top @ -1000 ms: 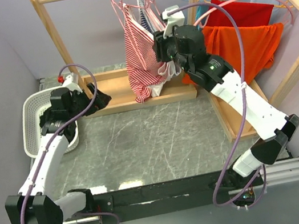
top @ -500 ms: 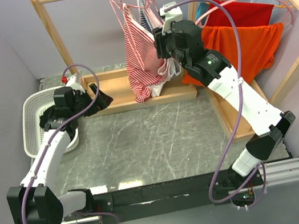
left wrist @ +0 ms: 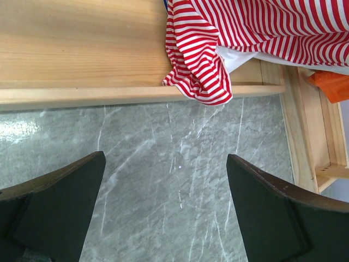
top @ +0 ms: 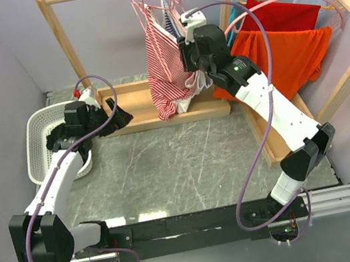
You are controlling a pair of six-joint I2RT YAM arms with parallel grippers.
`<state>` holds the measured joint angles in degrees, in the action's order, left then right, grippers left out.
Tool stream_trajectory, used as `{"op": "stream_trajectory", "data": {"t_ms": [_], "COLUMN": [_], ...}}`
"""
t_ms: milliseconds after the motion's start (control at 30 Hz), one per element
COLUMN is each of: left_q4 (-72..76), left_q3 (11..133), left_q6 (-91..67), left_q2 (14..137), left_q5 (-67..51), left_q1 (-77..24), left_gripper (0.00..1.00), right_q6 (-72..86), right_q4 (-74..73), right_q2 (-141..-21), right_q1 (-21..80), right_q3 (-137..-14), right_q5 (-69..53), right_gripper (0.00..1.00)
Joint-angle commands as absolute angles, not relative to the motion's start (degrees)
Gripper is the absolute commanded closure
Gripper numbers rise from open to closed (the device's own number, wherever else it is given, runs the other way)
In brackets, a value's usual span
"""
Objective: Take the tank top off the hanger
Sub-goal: Pick up the hanger from the clothesline.
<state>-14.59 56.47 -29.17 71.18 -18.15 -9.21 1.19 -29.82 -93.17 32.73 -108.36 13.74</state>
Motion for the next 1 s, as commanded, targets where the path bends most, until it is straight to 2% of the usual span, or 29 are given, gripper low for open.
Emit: {"op": "stream_trajectory", "data": {"t_ms": [0, 100, 400, 533, 967], "left_q4": [-13.54, -13.36, -12.39, -12.04, -13.27], "left_q3": [57.74, 58.18, 57.92, 57.31, 56.34], "left_q6": [-28.83, -28.92, -29.35, -29.97, -29.36], "left_q2": [72.15, 72.68, 73.48, 73.04, 71.89], "left_q5": [-19.07, -19.51, -20.30, -20.66, -19.69], "left_q1": [-9.40, -9.40, -9.40, -9.67, -9.93], "left_gripper": [0.01, 0.01, 0.01, 0.01, 0.01], "right_q6": [1.23, 1.84, 2.37, 3.08, 3.87], "right_q4": [-30.23, -30.33, -29.26, -34.88, -38.84], "right_q2": [-93.08, -92.29, -85.25, -85.87, -83.93], "right_q1": [32.26, 32.26, 32.26, 32.34, 32.17], "right_q3": [-110.92, -110.83, -112.13, -115.05, -113.90], "right_q5": [10.47, 8.79, 8.52, 9.31, 7.12], "right_gripper": [0.61, 0.63, 0.45, 0.45, 0.46]}}
